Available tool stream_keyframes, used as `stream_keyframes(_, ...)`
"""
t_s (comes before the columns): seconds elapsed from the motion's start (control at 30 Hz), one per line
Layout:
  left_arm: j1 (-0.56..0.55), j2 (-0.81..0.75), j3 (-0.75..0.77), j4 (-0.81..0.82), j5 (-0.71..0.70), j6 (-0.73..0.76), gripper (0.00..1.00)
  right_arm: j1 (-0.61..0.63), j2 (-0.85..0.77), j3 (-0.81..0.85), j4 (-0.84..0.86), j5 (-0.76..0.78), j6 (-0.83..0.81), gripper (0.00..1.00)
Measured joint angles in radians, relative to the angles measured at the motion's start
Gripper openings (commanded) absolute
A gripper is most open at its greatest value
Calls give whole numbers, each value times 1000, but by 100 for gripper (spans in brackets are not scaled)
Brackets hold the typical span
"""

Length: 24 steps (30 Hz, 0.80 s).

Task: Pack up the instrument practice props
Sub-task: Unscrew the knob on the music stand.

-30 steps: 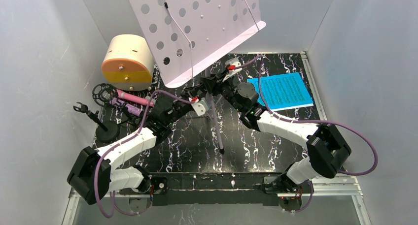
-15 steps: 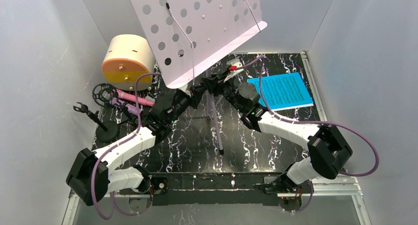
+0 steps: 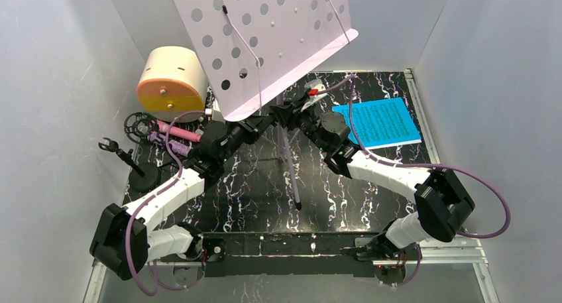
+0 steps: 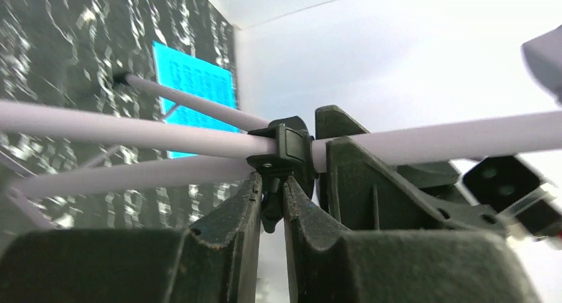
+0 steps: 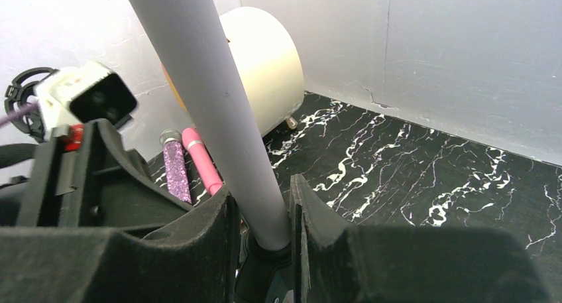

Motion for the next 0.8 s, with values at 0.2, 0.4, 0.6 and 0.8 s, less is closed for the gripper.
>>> stream_keyframes(0.2, 64, 0, -61, 51, 87, -263, 38, 2, -4, -5, 1, -12, 5, 1)
stream_keyframes(0.4, 82, -33, -22, -82, 78, -124, 57, 2, -11, -13, 3, -12, 6, 1)
stream_keyframes(0.6, 82, -96, 106, -202, 71, 245, 62, 2, -19, -19, 0, -12, 6, 1)
stream_keyframes(0.8, 82, -155, 65, -133, 155, 682, 66, 2, -19, -19, 0, -14, 6, 1)
